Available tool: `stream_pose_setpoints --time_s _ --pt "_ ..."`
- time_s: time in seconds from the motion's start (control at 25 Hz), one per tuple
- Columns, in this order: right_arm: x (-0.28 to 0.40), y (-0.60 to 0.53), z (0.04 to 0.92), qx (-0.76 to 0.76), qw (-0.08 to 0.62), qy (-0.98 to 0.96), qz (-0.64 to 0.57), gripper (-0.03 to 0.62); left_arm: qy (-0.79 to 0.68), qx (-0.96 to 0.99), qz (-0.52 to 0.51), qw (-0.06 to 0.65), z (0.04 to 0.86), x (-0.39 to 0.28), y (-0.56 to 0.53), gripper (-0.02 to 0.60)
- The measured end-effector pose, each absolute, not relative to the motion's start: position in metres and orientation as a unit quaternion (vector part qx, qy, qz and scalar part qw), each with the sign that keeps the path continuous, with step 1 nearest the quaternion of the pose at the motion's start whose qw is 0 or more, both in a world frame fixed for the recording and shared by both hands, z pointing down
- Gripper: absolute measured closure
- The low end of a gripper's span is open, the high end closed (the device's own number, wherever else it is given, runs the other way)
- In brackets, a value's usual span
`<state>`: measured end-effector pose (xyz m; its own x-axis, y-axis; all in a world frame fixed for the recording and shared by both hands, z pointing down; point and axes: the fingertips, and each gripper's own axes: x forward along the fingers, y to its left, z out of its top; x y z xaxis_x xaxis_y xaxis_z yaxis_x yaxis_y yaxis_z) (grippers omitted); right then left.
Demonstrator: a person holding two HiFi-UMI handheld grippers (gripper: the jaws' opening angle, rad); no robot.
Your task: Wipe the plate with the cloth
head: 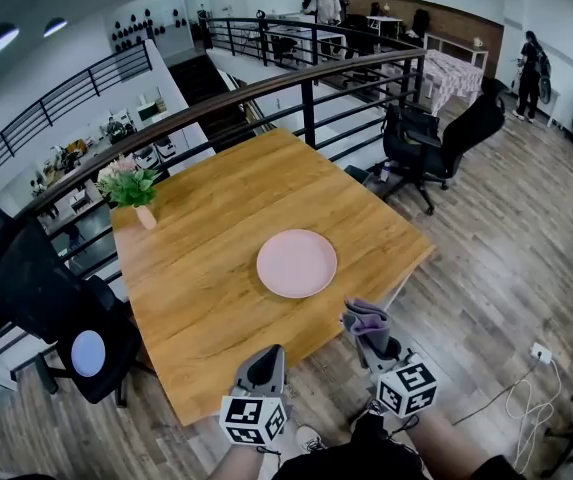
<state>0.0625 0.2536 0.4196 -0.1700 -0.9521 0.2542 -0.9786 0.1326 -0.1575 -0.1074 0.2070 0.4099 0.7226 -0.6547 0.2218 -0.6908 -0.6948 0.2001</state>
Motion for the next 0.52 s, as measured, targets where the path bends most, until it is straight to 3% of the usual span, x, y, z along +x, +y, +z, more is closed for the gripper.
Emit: stream_pose_setpoints --time_s 0.52 --pt "0.0582 0.2479 0.4234 0.643 0.049 -0.751 0.144 0.523 -0.365 0.919 0.066 0.137 0.4140 -0.1114 0.1999 0.563"
